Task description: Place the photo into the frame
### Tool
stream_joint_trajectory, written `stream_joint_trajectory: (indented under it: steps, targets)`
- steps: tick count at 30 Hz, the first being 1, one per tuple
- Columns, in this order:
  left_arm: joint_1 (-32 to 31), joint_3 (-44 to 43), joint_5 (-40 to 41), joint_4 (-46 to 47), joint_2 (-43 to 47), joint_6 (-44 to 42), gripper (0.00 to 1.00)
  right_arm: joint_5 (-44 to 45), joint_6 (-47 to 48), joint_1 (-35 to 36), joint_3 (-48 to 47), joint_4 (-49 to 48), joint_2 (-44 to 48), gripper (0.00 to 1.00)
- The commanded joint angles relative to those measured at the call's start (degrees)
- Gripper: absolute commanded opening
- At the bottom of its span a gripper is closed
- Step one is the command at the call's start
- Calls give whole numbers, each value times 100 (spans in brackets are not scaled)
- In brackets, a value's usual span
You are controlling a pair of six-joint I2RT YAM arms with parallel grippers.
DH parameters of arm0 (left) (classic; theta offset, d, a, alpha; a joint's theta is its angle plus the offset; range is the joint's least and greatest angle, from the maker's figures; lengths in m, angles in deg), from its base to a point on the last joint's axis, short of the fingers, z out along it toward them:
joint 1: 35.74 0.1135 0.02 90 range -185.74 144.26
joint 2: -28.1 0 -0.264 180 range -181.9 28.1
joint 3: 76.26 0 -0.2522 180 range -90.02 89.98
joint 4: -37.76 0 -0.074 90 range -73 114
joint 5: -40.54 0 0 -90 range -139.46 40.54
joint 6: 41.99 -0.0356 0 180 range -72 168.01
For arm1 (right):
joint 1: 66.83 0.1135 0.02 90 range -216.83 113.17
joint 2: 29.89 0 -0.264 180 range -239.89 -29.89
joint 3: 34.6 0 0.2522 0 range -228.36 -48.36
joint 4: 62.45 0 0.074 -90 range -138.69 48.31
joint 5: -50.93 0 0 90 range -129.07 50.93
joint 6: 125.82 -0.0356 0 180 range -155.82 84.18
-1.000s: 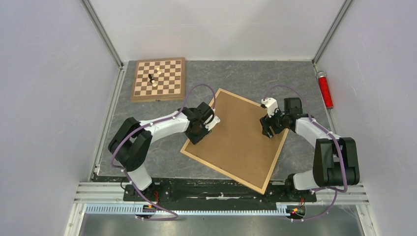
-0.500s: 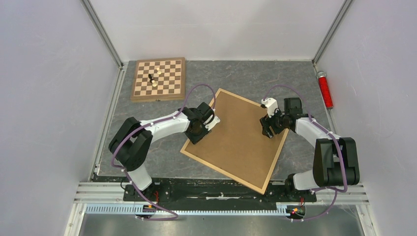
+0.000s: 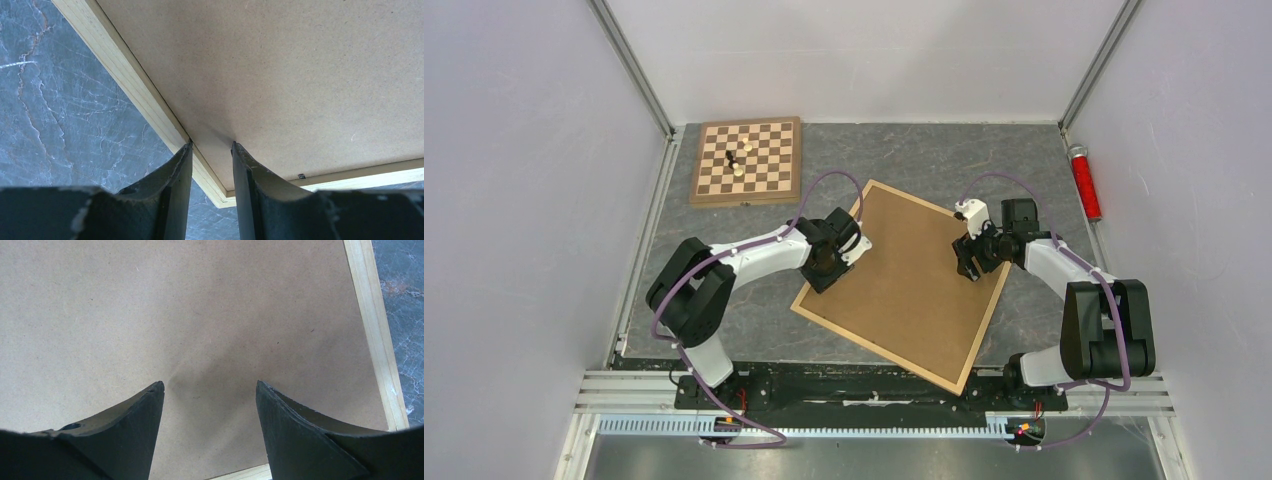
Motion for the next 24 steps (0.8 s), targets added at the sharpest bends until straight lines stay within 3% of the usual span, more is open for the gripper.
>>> stream_joint_trajectory:
  steps: [1, 17, 24]
  targets:
    - [-93, -63, -302, 134, -137, 26, 41, -86, 88, -5, -21, -25, 65, 71]
    - [-196, -61, -75, 99, -280, 16, 41, -94, 100, -5, -21, -25, 77, 71]
    - [-203, -63, 165, 263, 230, 40, 41, -103, 94, 0, -29, -15, 62, 71]
